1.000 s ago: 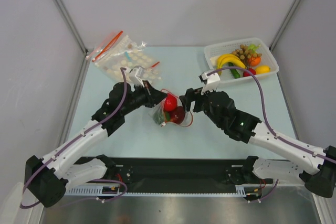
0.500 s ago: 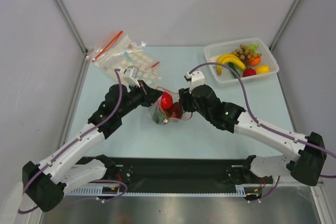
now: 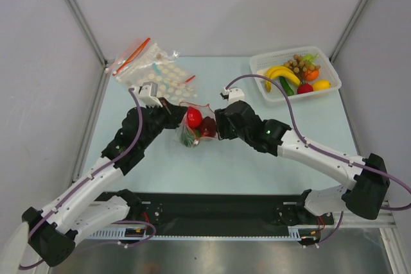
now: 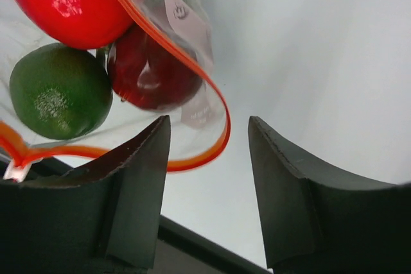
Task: Place the food in the zip-top bag and seal the zipper
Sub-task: Zip the zipper food storage bag at the center of the board.
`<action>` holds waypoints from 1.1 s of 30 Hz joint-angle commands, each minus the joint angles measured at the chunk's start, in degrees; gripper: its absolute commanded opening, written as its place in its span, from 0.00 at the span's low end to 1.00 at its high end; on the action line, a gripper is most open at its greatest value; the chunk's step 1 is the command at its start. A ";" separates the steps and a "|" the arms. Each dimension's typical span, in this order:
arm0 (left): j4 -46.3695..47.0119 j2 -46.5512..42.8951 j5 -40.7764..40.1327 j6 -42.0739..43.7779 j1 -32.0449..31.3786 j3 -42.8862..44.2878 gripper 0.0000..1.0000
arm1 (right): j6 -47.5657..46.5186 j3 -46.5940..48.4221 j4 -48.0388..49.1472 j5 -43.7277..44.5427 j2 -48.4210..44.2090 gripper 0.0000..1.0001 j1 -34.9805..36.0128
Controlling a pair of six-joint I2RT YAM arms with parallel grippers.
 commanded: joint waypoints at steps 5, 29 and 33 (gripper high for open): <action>3.65 -1.42 -3.64 0.77 0.44 -0.77 0.04 | 4.41 3.03 -0.93 -2.43 2.57 0.20 0.49; 4.44 -0.89 1.28 0.07 0.35 -0.24 0.04 | 3.01 0.75 0.03 -5.16 -2.71 0.58 -1.97; 4.18 -1.24 0.76 -0.02 0.35 -0.33 0.04 | 3.01 1.19 0.47 -6.65 0.45 0.54 -2.05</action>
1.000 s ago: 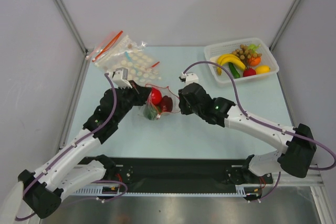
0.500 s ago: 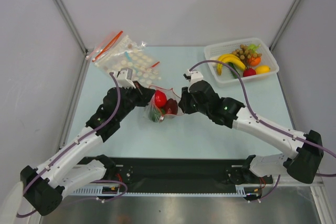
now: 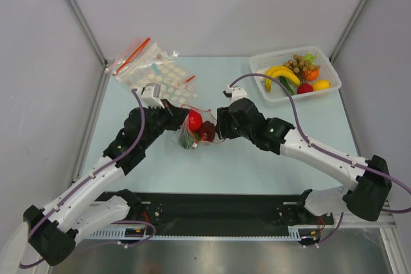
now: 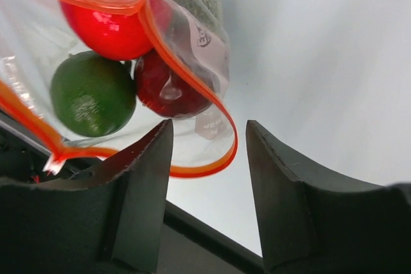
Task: Place the food in the zip-top bag and seal the zipper
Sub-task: Zip the zipper food storage bag at the center of the board.
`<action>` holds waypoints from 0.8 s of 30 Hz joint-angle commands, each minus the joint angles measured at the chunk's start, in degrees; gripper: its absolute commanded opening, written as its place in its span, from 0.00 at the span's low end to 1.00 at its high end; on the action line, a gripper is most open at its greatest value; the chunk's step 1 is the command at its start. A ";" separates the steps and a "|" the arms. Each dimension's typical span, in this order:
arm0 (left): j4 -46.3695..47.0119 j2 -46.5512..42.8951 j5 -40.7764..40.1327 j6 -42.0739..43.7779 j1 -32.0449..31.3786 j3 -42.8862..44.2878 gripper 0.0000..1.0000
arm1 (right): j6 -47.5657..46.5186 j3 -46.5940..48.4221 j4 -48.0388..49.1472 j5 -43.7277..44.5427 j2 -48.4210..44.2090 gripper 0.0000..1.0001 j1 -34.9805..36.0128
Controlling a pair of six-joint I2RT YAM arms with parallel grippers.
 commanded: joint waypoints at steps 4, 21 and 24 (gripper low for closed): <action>4.31 -3.01 -1.35 -0.50 0.33 0.02 0.04 | -0.86 1.74 0.69 -1.20 4.73 0.47 -0.07; 9.31 8.05 17.18 -0.50 -3.09 3.97 0.07 | 1.59 -3.00 5.61 -1.02 -6.50 0.00 -0.77; 11.25 10.51 22.46 -1.12 -4.85 5.29 0.10 | 3.88 -3.97 5.79 0.38 -8.88 0.00 -1.12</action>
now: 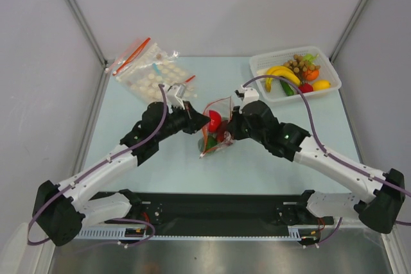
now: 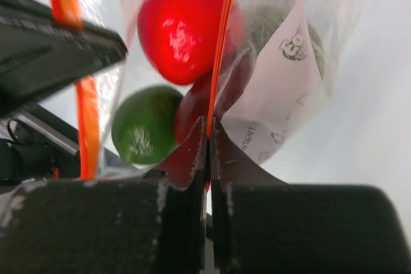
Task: Place the food in the zip-top bag and seal the zipper
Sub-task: Zip the zipper food storage bag at the center of the board.
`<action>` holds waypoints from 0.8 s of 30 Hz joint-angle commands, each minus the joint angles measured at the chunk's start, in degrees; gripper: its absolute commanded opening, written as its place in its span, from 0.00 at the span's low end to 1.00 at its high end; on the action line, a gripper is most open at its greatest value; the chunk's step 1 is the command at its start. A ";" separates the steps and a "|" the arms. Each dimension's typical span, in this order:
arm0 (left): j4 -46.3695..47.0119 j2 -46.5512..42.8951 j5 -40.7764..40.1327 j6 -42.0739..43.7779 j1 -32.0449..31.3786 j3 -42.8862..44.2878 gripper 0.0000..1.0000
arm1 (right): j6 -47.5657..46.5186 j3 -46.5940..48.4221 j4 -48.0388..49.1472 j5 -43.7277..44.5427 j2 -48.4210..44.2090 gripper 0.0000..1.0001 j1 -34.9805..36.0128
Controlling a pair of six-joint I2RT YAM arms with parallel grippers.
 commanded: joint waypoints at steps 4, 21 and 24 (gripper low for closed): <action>6.77 2.11 11.15 0.38 -3.22 4.79 0.17 | 7.37 -0.50 2.98 4.38 -4.06 0.00 -1.80; 10.91 6.51 15.73 5.46 -3.22 4.35 1.00 | 18.63 -11.05 10.90 2.35 -9.86 0.00 -11.21; 9.94 4.23 13.71 8.10 -3.48 3.65 1.00 | 20.03 -11.92 11.50 2.88 -9.43 0.00 -11.82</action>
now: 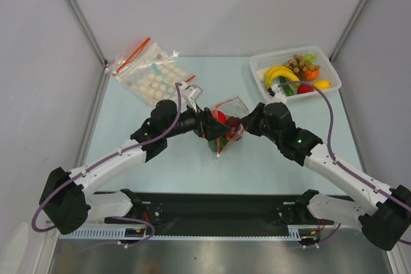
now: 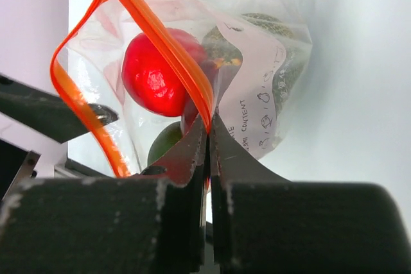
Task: Place the food in the zip-top bag and seal the zipper
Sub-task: Zip the zipper food storage bag at the center of the board.
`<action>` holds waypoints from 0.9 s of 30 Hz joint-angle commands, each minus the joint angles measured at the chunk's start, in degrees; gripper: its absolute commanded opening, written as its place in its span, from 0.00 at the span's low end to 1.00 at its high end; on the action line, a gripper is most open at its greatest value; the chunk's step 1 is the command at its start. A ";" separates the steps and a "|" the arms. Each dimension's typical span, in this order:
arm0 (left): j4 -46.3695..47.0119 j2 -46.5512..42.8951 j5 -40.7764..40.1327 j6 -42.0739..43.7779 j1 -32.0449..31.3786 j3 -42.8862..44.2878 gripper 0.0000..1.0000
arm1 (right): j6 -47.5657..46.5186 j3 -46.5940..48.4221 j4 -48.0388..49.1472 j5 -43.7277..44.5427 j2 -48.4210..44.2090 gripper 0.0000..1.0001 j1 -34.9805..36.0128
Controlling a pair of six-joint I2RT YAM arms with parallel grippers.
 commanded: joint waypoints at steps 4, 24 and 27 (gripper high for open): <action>-0.01 -7.41 -4.97 8.34 -1.74 0.22 1.00 | 3.98 -1.79 4.96 2.57 -0.68 0.00 -1.33; -0.80 -18.76 -31.43 22.76 -17.82 -13.76 0.96 | 4.95 -1.79 5.04 -0.06 1.16 0.00 -3.53; -0.72 -20.78 -34.06 23.99 -20.37 -15.43 0.94 | 4.95 -1.88 5.13 -0.50 1.51 0.00 -3.71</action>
